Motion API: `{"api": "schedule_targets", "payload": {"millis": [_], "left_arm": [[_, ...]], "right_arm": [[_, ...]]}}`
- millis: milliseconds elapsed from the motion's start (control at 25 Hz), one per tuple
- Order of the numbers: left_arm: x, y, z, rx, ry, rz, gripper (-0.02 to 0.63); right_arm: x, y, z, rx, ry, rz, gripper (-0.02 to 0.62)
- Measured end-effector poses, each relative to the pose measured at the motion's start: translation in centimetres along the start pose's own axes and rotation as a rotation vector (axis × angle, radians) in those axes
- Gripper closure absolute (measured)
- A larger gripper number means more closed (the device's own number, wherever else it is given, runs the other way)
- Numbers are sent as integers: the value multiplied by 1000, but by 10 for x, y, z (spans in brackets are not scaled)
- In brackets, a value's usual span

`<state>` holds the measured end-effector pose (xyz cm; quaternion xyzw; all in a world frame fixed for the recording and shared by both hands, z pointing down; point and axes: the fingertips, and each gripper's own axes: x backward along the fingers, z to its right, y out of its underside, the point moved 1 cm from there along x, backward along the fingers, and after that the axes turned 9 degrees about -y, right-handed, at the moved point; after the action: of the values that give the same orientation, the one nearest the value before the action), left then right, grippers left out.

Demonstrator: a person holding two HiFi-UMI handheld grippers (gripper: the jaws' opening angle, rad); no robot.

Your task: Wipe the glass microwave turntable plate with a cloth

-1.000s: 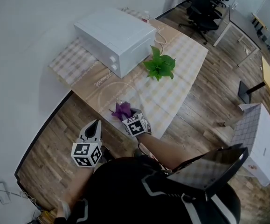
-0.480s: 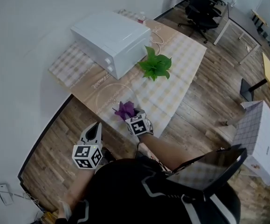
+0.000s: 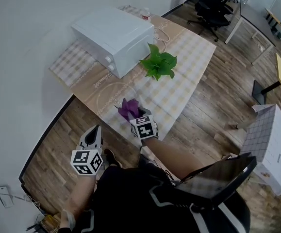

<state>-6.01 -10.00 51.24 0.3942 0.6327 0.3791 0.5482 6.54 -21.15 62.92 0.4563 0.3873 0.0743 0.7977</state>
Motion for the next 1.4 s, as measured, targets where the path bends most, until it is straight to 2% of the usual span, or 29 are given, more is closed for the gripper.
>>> {"api": "schedule_targets", "payload": {"millis": [200,440,1000,1080,1240,1400], "left_arm": [[8,-6,-12,16,-39,14,603],[17,-9,-29,37,-37,27,603],[62,-43,-71,-32,106,124,603],[66,-50,-78,-30,116,133,603],[72,-58,-87,24,126,121,603],[79,-70,-88,-14,133,165,603]], "right_arm": [[18,-31,-14,-45,-58,110,448],[40,-58,-29,-67,-60,191,448],[99,-88,-113,10,35,319,448],[106,-93,-125,27,47,340,448],[116,-93,-141,53,68,352,448],[129,-95,-147,35,112,382,449]]}}
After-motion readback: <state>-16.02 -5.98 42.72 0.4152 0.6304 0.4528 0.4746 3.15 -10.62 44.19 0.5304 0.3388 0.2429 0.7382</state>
